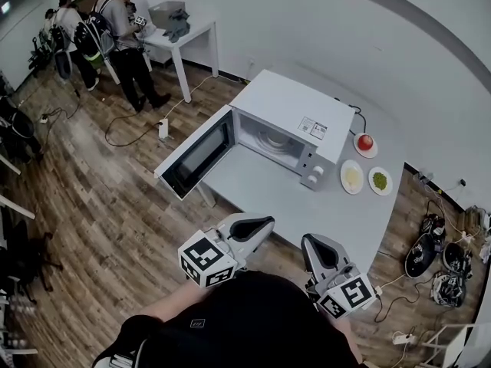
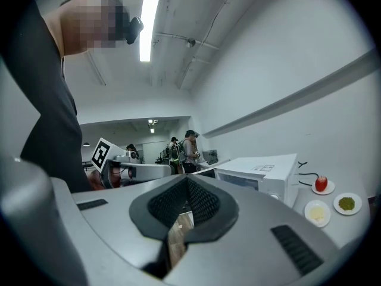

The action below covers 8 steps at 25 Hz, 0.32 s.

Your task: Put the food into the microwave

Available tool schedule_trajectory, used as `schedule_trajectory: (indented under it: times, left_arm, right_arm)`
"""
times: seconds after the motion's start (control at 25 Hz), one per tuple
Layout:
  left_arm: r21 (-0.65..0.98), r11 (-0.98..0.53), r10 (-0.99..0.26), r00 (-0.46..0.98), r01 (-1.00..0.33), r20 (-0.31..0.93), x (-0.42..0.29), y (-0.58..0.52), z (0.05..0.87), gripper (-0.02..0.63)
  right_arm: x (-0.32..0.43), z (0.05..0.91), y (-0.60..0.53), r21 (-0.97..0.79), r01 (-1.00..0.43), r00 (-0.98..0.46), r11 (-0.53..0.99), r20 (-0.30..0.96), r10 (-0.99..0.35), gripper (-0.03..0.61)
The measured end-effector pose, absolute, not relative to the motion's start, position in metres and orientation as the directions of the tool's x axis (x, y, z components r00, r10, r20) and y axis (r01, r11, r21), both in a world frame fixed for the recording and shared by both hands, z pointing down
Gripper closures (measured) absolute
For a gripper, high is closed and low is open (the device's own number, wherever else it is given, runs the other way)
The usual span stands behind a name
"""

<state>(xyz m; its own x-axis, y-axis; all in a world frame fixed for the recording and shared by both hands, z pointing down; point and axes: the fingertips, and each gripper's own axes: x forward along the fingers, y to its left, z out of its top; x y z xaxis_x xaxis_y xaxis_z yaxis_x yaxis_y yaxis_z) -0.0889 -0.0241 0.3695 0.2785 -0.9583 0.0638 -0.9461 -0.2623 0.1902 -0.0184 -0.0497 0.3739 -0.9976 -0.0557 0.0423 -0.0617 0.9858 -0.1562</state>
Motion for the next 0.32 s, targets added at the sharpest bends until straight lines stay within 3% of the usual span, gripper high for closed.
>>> schedule_trajectory:
  times: [0.32]
  left_arm:
    - [0.097,-0.265,-0.961,0.272,-0.959,0.058,-0.0849,-0.0175,0.3605,0.6]
  right_arm:
    - [-0.0237,0.3746,-0.0461,-0.151,-0.051,-0.998,0.987,0.033,-0.047,0.566]
